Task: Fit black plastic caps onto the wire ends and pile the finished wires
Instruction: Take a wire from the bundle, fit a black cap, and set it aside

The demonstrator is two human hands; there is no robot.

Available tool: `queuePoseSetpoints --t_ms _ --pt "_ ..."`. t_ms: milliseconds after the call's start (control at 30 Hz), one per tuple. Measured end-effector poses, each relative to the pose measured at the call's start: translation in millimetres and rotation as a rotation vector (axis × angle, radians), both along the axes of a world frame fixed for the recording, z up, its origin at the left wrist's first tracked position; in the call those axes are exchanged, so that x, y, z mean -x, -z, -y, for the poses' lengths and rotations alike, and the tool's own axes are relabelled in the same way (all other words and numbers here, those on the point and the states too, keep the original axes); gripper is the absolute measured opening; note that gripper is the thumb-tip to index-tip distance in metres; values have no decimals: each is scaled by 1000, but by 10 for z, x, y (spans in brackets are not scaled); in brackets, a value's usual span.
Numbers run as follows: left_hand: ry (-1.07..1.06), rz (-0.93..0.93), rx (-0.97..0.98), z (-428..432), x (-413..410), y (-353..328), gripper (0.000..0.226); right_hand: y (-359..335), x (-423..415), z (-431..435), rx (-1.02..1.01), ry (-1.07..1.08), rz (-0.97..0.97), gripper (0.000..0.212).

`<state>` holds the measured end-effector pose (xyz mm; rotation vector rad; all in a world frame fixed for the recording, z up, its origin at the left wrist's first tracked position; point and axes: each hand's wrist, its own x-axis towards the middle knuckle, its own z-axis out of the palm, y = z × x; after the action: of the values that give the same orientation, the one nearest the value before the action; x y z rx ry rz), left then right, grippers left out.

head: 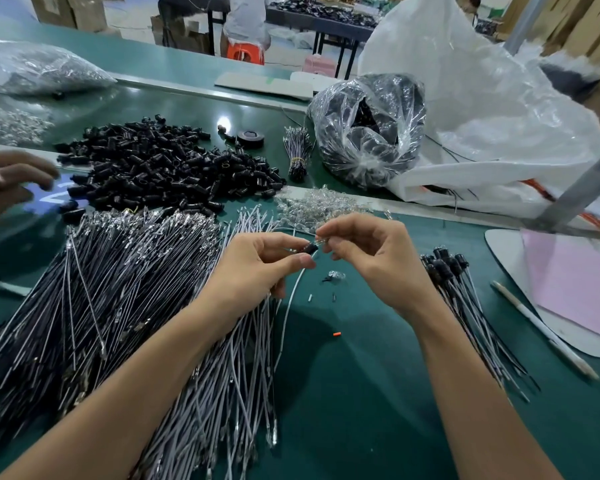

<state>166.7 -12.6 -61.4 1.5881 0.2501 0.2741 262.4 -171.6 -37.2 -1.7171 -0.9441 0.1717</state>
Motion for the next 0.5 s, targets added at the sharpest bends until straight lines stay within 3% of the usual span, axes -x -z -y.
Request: queuePoseSetpoints --t_ms 500 --pt "-1 37 5 2 11 -7 18 32 40 -30 -8 76 -14 31"
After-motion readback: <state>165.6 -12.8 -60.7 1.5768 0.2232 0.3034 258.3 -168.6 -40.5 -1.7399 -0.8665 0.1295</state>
